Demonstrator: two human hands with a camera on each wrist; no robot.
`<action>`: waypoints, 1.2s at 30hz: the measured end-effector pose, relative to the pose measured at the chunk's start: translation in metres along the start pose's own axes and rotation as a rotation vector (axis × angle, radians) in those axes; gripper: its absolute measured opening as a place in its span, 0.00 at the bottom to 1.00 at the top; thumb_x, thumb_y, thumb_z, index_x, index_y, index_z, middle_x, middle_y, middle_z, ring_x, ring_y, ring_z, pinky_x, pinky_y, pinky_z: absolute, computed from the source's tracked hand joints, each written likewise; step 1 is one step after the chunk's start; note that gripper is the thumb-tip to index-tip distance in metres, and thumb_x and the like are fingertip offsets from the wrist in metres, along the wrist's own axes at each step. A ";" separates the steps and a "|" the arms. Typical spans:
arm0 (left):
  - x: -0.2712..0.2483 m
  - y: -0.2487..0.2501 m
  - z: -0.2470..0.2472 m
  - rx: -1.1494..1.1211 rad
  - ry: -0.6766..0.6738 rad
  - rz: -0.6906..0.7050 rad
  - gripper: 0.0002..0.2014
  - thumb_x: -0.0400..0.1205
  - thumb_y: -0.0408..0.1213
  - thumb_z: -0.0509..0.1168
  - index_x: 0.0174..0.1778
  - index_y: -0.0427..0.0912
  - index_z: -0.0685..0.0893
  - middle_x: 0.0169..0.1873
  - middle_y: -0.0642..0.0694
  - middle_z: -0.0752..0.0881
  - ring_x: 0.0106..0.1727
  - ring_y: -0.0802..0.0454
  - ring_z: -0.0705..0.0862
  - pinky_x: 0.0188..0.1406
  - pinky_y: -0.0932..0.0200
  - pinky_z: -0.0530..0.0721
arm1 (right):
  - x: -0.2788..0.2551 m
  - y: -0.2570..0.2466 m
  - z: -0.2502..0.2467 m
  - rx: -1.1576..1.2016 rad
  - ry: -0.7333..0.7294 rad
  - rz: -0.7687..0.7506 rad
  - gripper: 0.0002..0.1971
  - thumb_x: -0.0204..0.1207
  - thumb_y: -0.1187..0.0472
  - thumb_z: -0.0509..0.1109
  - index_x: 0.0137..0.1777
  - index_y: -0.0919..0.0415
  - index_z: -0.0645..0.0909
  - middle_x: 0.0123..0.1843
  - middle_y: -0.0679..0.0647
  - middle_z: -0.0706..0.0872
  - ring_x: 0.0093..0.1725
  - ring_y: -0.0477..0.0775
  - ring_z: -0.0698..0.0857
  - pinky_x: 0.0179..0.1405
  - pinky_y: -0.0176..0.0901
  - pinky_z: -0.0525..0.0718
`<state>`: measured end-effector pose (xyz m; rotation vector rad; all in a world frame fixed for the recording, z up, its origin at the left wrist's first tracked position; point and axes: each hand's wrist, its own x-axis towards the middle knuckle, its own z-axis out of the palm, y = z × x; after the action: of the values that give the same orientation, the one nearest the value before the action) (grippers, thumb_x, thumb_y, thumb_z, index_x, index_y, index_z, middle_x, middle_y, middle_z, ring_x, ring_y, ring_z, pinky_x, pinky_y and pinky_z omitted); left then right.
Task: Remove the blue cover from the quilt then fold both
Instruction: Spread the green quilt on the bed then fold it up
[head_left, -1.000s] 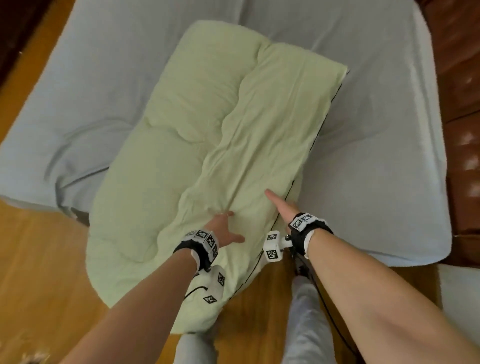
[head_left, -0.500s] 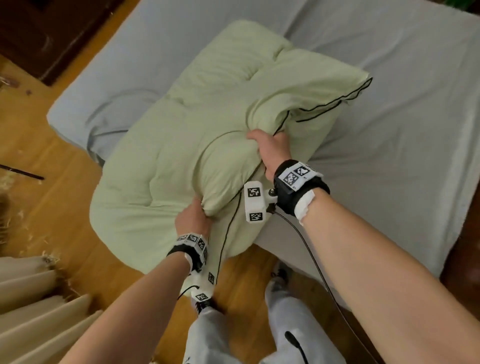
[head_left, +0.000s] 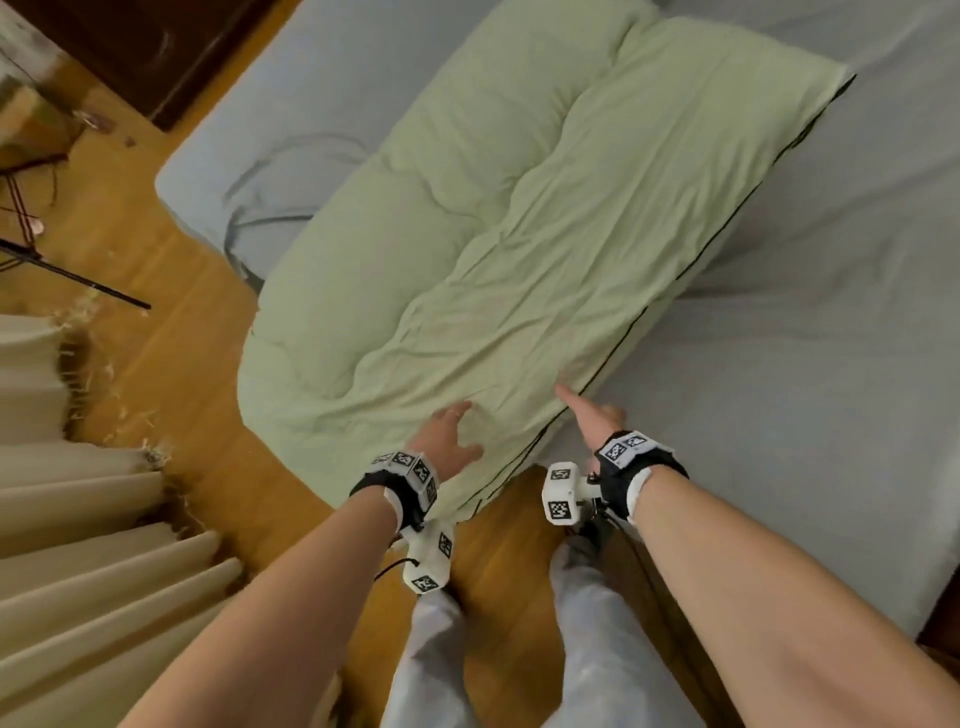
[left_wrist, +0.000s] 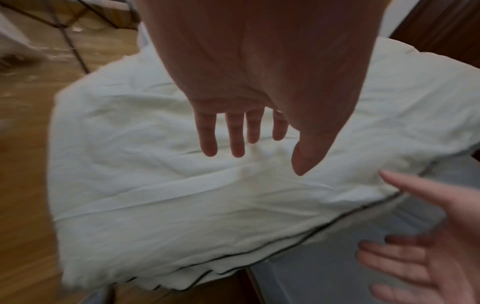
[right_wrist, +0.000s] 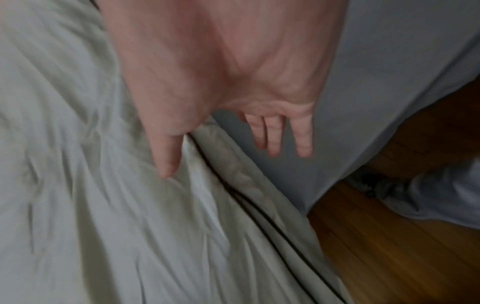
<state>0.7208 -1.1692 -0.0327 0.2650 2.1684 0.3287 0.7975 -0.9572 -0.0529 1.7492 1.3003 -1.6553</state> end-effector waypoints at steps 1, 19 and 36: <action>-0.004 -0.018 -0.004 -0.039 0.002 -0.032 0.35 0.80 0.47 0.69 0.82 0.52 0.62 0.79 0.43 0.68 0.74 0.43 0.76 0.71 0.43 0.78 | -0.002 0.009 0.011 -0.024 0.007 0.003 0.56 0.60 0.34 0.81 0.79 0.64 0.60 0.75 0.64 0.73 0.74 0.68 0.75 0.73 0.66 0.75; -0.057 -0.387 0.029 -0.900 0.201 -0.419 0.31 0.83 0.52 0.64 0.79 0.41 0.68 0.73 0.41 0.77 0.65 0.44 0.81 0.61 0.52 0.80 | -0.064 0.134 0.346 -1.302 -0.113 -0.657 0.34 0.67 0.56 0.80 0.74 0.46 0.74 0.76 0.56 0.75 0.74 0.61 0.74 0.73 0.51 0.74; 0.055 -0.250 0.258 -1.877 -0.095 -0.713 0.72 0.45 0.88 0.62 0.85 0.53 0.56 0.82 0.42 0.61 0.73 0.32 0.74 0.64 0.31 0.80 | 0.102 0.088 0.216 -1.907 0.069 -1.122 0.62 0.55 0.41 0.80 0.86 0.46 0.47 0.85 0.51 0.54 0.83 0.59 0.57 0.75 0.68 0.69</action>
<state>0.8829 -1.3528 -0.3011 -1.4015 0.9592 1.5777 0.7359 -1.1381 -0.2207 -0.1842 2.5446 0.0525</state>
